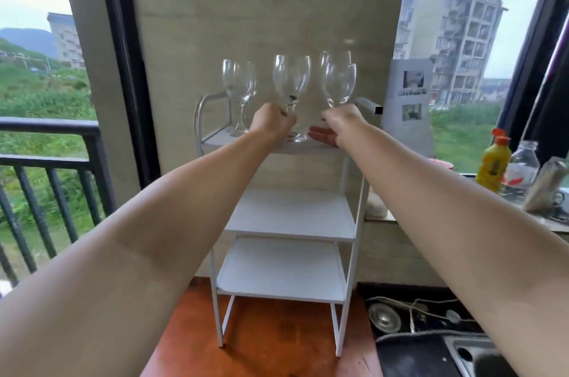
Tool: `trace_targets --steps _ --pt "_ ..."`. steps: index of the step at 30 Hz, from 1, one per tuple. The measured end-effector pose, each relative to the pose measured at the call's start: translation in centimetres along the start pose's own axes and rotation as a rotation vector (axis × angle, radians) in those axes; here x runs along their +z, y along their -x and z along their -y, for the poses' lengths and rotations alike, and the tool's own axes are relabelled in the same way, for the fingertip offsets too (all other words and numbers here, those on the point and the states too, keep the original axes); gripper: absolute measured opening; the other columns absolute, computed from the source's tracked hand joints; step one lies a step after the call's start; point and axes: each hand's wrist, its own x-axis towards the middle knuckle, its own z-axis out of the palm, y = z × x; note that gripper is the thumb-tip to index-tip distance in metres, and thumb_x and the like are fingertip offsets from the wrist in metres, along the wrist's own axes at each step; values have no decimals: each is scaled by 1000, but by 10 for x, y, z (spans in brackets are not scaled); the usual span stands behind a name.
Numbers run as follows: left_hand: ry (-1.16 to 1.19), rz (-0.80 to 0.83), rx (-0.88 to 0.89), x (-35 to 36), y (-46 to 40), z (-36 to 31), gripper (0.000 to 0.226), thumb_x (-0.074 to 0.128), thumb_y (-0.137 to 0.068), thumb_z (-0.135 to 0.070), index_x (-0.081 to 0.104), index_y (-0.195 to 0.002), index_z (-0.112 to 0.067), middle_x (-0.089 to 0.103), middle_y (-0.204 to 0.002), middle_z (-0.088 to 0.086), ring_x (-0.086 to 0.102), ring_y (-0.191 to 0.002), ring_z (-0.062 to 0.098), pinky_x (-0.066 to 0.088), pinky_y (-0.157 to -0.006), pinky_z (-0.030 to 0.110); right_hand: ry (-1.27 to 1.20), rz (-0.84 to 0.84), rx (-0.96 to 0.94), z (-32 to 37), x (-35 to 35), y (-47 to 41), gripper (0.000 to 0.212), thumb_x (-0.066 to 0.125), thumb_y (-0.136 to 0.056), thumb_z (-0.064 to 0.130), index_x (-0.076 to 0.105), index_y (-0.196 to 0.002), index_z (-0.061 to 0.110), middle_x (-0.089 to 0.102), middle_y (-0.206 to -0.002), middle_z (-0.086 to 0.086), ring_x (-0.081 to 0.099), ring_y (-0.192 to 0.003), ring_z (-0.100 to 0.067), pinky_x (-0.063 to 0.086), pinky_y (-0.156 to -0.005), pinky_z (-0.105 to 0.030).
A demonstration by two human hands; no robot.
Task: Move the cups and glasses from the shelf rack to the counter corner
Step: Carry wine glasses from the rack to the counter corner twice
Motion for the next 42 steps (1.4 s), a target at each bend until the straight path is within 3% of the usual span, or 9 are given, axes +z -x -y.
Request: trace_targets --steps 7,13,16,19,22,30,35,39,42 --pt "64 4 31 3 -5 3 33 53 -90 -16 53 -57 -12 51 -62 2 49 -73 21 35 -65 24 -51 -134 35 -2 3 -10 25 28 -98 -4 50 -109 1 53 -79 -15 58 -27 -24 47 -29 -30" --pt "136 -64 135 -7 12 -5 30 49 -96 -18 70 -90 3 72 -96 11 58 -80 20 38 -68 21 -29 -74 -69 4 -1 12 23 31 -97 -3 48 -112 5 53 -109 -21 62 -31 -20 51 -36 -29" --pt "186 -147 152 -21 28 -14 31 48 -97 -18 69 -90 3 72 -93 12 57 -73 17 39 -64 22 35 2 -150 10 -3 30 23 34 -100 3 52 -115 1 58 -118 -19 64 -37 -14 54 -40 -27" --pt "175 -233 148 -34 45 -15 30 47 -97 -17 61 -73 -4 61 -78 5 47 -60 13 30 -55 24 72 35 -262 14 -1 46 19 34 -101 6 51 -93 4 58 -110 -17 65 -38 -12 52 -40 -24" --pt "195 -284 135 -43 69 -7 32 45 -96 -16 63 -79 3 69 -86 12 59 -79 26 35 -64 26 132 26 -354 11 1 66 29 34 -101 10 49 -76 11 60 -106 -14 67 -54 -19 55 -46 -29" --pt "231 -267 35 -72 121 16 31 42 -96 -17 59 -70 -13 62 -75 3 52 -69 17 40 -69 27 231 26 -405 -1 -4 130 24 33 -102 18 53 -94 8 60 -87 -4 48 -27 0 35 -30 -12" --pt "288 -160 -60 -82 184 31 36 42 -97 -19 59 -65 -14 66 -83 10 58 -79 27 48 -77 32 288 39 -302 -41 -12 186 26 34 -101 17 51 -82 13 59 -80 -1 50 -37 -6 34 -31 -13" --pt "291 -89 -144 -77 242 47 33 45 -97 -19 69 -88 2 72 -97 19 65 -95 35 50 -83 37 261 8 -156 -83 -22 232 22 35 -101 15 54 -92 8 59 -86 -5 50 -43 -10 36 -30 -14" --pt "226 27 -203 -63 285 64 30 47 -95 -17 70 -83 -2 73 -96 18 65 -95 33 47 -79 31 260 -11 -33 -117 -39 259 20 36 -101 14 54 -96 7 59 -89 -6 50 -47 -11 36 -31 -14"
